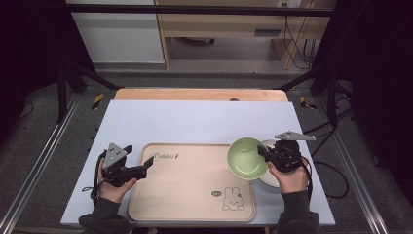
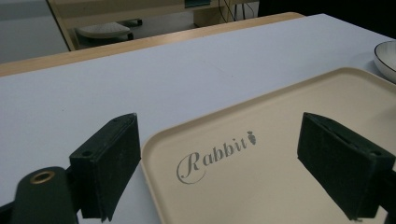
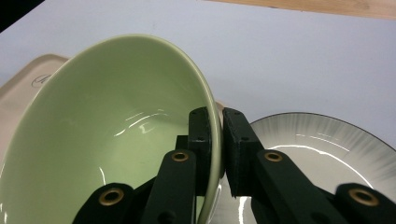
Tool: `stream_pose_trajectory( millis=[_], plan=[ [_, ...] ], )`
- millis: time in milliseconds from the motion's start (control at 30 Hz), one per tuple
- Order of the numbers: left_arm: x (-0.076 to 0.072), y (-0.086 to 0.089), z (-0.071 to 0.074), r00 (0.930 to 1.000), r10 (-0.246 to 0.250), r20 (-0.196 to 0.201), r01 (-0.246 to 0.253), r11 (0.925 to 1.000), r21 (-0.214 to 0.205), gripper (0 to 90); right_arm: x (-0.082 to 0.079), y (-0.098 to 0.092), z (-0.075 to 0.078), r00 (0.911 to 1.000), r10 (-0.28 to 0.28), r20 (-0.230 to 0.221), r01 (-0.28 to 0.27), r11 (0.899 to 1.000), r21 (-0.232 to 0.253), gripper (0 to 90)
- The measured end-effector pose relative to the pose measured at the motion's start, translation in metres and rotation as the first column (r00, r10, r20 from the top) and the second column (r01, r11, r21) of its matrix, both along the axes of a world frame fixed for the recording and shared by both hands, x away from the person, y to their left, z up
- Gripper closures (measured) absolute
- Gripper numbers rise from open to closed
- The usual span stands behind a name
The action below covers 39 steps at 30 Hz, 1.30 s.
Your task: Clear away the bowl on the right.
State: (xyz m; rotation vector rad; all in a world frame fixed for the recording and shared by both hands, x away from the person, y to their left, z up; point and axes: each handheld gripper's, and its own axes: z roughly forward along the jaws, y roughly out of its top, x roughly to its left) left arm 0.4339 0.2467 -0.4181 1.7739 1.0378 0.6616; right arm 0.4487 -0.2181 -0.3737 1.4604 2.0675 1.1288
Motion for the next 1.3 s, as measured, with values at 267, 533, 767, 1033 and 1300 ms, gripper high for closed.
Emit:
stream_pose_trajectory(
  millis=[267, 533, 767, 1033, 1300],
  plan=[
    [0.0, 0.0, 0.0, 1.0, -0.002, 0.001, 0.002, 1.0, 0.001, 13.0, 0.001, 0.008, 0.0, 0.9996, 0.028, -0.003, -0.028, 1.0, 0.005, 82.6],
    [0.0, 0.0, 0.0, 1.0, -0.002, 0.001, 0.002, 1.0, 0.0, 13.0, 0.003, 0.017, -0.003, 0.9986, 0.052, -0.009, -0.052, 0.999, -0.002, 82.6],
    [0.0, 0.0, 0.0, 1.0, -0.001, 0.001, 0.001, 1.0, 0.001, 13.0, 0.004, 0.023, -0.004, 0.9976, 0.069, -0.012, -0.069, 0.998, -0.006, 82.7],
    [0.0, -0.001, 0.0, 1.0, -0.002, 0.0, 0.002, 1.0, 0.001, 13.0, 0.005, 0.031, -0.004, 0.9958, 0.089, -0.022, -0.089, 0.996, -0.003, 82.7],
    [0.0, -0.001, 0.0, 1.0, -0.003, 0.001, 0.003, 1.0, 0.001, 13.0, 0.005, 0.041, -0.005, 0.9937, 0.11, -0.018, -0.11, 0.994, -0.006, 82.6]
  ],
)
